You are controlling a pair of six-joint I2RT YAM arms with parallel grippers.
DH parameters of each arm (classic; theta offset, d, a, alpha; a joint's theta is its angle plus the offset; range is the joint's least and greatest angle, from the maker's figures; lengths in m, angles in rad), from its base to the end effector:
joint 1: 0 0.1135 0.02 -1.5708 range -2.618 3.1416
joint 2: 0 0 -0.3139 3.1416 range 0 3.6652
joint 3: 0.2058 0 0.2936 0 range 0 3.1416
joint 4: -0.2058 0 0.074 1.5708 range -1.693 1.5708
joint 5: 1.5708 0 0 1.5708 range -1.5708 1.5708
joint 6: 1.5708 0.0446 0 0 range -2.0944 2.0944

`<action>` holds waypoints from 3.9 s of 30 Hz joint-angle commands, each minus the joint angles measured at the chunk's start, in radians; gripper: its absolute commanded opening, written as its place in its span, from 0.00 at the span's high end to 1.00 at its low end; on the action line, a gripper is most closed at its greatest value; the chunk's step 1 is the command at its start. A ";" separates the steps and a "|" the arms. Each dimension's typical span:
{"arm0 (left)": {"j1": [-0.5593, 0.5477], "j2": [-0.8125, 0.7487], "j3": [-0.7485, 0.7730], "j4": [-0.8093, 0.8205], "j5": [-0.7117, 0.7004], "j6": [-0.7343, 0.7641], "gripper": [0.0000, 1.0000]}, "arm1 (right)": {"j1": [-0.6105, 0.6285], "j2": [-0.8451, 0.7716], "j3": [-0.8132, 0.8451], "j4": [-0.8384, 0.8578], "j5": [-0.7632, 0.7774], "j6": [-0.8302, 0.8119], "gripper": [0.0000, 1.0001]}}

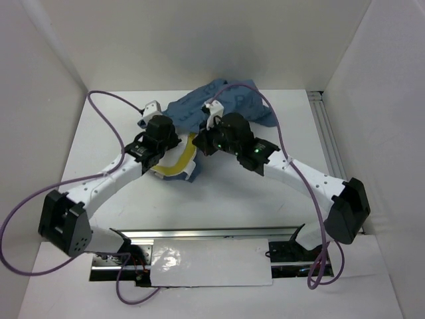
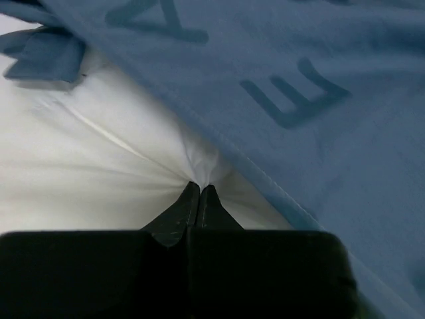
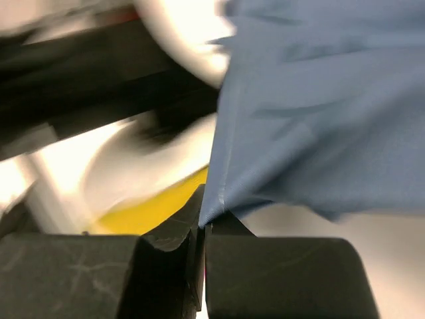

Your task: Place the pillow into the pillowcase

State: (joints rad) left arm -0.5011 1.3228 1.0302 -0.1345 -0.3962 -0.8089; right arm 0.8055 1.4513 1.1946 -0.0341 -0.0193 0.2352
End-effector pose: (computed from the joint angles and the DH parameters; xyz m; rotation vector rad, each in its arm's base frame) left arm 0.3067 -0.1484 0.3446 -0.5549 1.9128 -0.4600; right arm 0.2691 0.2814 0.3762 -0.5555 1.8460 0.7297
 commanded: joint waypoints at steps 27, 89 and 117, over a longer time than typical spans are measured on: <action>-0.183 0.159 -0.070 0.078 -0.446 -0.188 1.00 | -0.083 -0.209 -0.168 -0.375 -0.426 -0.125 0.40; -0.332 0.035 -0.032 -0.059 -0.668 -0.249 1.00 | -0.276 0.190 0.220 -0.459 0.408 0.053 0.45; -0.341 0.079 -0.012 -0.056 -0.659 -0.266 1.00 | -0.166 0.317 0.414 -0.403 0.371 -0.083 1.00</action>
State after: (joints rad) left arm -0.8307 1.4006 0.9619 -0.2901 -0.9642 -1.0321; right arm 0.5751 1.8080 1.5162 -0.4618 0.3855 0.1993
